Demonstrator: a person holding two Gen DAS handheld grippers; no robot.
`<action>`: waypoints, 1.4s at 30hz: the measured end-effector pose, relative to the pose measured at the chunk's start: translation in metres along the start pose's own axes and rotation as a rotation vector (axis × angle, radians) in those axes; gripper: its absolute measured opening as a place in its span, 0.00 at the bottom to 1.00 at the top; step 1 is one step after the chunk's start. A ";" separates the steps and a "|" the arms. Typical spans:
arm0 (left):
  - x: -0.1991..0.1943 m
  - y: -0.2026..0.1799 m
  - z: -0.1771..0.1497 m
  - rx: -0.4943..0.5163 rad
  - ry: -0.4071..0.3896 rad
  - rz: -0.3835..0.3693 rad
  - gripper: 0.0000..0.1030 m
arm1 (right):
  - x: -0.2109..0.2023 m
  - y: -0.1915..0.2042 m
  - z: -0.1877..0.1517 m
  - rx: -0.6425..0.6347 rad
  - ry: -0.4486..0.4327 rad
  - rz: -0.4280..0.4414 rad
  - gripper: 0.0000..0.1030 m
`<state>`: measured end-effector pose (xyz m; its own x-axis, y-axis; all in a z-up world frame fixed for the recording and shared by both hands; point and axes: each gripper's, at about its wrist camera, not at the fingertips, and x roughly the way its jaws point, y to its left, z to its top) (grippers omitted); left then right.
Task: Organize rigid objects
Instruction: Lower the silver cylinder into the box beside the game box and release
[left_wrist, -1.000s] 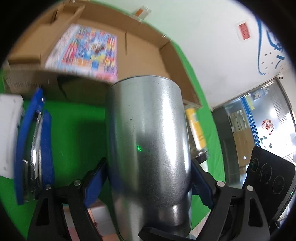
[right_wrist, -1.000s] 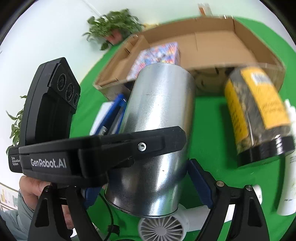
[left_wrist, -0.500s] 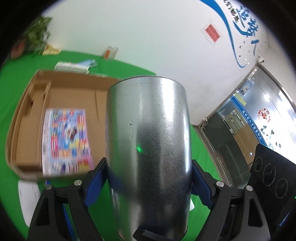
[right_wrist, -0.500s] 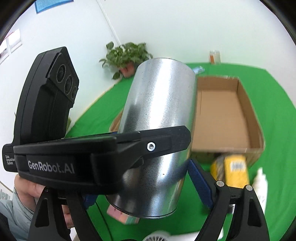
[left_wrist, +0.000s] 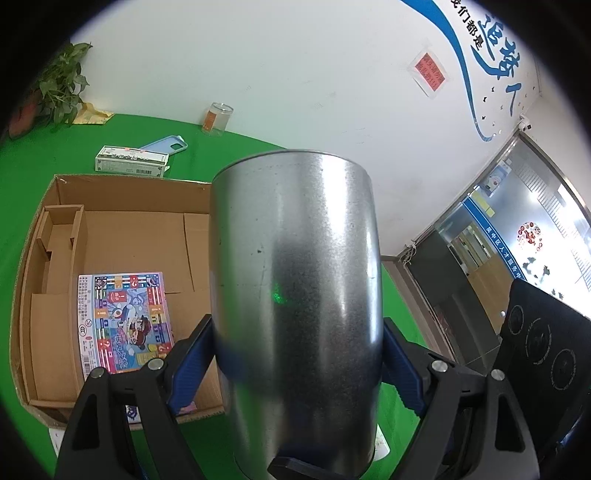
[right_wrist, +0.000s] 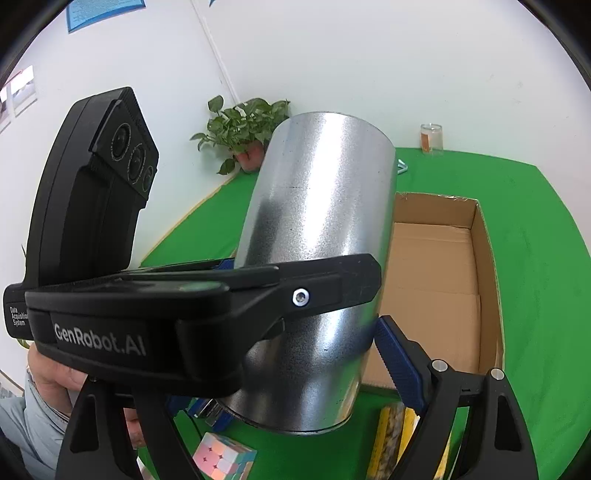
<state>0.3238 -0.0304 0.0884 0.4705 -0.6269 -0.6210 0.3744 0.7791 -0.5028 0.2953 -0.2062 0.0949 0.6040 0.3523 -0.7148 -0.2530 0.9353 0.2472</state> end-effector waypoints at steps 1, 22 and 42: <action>0.003 0.004 0.001 -0.007 0.005 -0.001 0.82 | 0.004 0.001 0.001 -0.001 0.008 -0.001 0.82; 0.127 0.093 -0.002 -0.219 0.262 0.042 0.82 | 0.126 -0.068 0.000 0.096 0.356 0.106 0.81; 0.120 0.103 -0.045 -0.210 0.346 0.045 0.83 | 0.148 -0.067 -0.031 0.241 0.441 0.101 0.80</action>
<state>0.3830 -0.0250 -0.0645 0.1728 -0.5847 -0.7926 0.1713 0.8103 -0.5604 0.3784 -0.2176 -0.0475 0.1960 0.4436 -0.8745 -0.0807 0.8961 0.4364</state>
